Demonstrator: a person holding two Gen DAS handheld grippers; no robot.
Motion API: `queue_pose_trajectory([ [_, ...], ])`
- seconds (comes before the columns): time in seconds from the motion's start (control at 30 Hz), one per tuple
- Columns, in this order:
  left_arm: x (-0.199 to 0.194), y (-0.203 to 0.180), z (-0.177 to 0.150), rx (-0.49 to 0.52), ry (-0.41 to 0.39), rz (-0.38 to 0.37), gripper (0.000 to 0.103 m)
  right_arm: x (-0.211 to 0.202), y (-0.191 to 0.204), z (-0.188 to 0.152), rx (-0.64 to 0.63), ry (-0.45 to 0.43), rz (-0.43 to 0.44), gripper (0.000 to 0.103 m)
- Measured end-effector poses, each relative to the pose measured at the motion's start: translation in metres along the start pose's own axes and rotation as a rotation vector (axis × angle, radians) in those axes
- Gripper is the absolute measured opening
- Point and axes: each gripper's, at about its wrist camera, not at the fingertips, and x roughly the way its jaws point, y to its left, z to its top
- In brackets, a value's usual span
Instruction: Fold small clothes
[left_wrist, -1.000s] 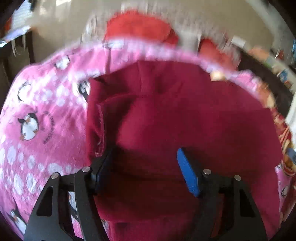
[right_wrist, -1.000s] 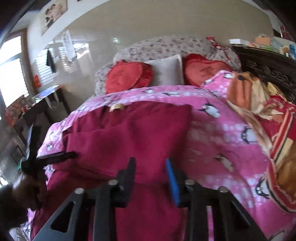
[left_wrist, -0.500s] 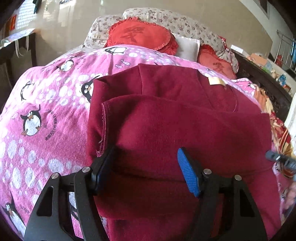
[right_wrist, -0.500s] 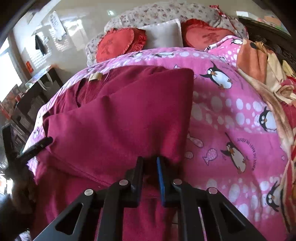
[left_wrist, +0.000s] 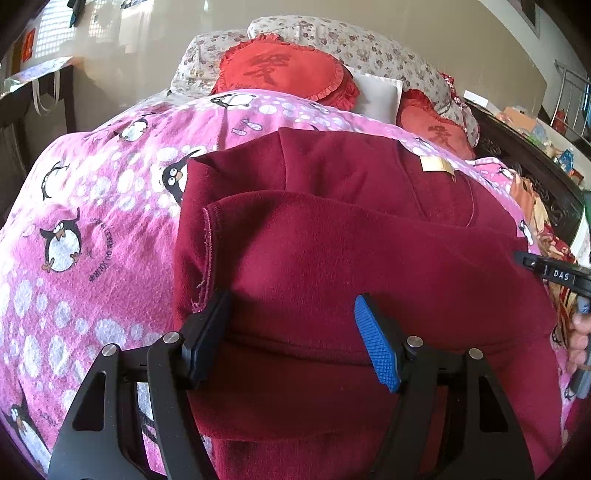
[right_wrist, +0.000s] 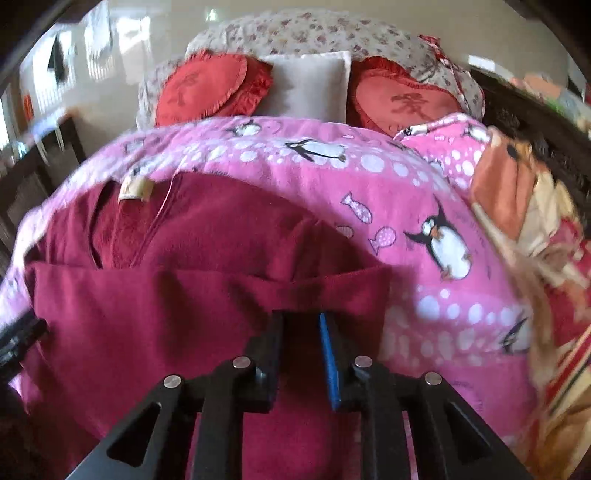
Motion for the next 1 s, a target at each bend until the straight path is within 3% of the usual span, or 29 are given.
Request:
queue_pose_trajectory([
  [0.07, 0.000, 0.000, 0.000, 0.000, 0.000, 0.003, 0.069, -0.018, 0.009, 0.003, 0.034, -0.057, -0.035, 0.019],
  [0.17, -0.001, -0.001, -0.001, 0.003, 0.000, 0.007, 0.069, -0.042, 0.042, 0.003, 0.040, -0.156, 0.125, 0.021],
  [0.23, -0.001, -0.001, -0.001, 0.002, 0.000, 0.006, 0.069, -0.029, 0.067, -0.004, -0.014, -0.104, 0.156, 0.022],
  [0.3, -0.001, -0.001, -0.001, 0.002, 0.001, 0.006, 0.069, 0.002, 0.081, -0.022, -0.071, -0.009, 0.079, 0.024],
  [0.37, -0.001, -0.002, -0.001, 0.004, 0.001, 0.009, 0.069, -0.002, 0.077, -0.029, -0.059, -0.065, 0.093, 0.024],
  [0.47, -0.001, -0.002, -0.001, 0.007, 0.002, 0.016, 0.069, -0.030, 0.071, -0.034, -0.037, -0.063, 0.089, 0.024],
  [0.57, -0.001, -0.004, -0.001, 0.012, 0.003, 0.023, 0.069, -0.071, 0.073, -0.054, -0.049, -0.166, 0.112, 0.026],
  [0.63, -0.001, -0.005, -0.001, 0.013, 0.005, 0.024, 0.069, -0.075, 0.075, -0.076, -0.067, -0.131, 0.103, 0.028],
  [0.7, 0.000, -0.006, -0.001, 0.020, 0.009, 0.027, 0.069, -0.046, 0.070, -0.092, -0.052, 0.002, 0.057, 0.032],
  [0.77, 0.000, -0.007, -0.001, 0.024, 0.014, 0.022, 0.071, -0.056, 0.052, -0.098, 0.048, -0.039, 0.129, 0.032],
  [0.83, 0.000, -0.005, 0.000, 0.023, 0.021, -0.020, 0.078, -0.073, 0.042, -0.100, 0.099, -0.028, 0.115, 0.032],
  [1.0, -0.027, -0.015, 0.002, 0.073, 0.085, -0.003, 0.078, -0.125, 0.041, -0.127, 0.058, -0.103, 0.143, 0.036],
])
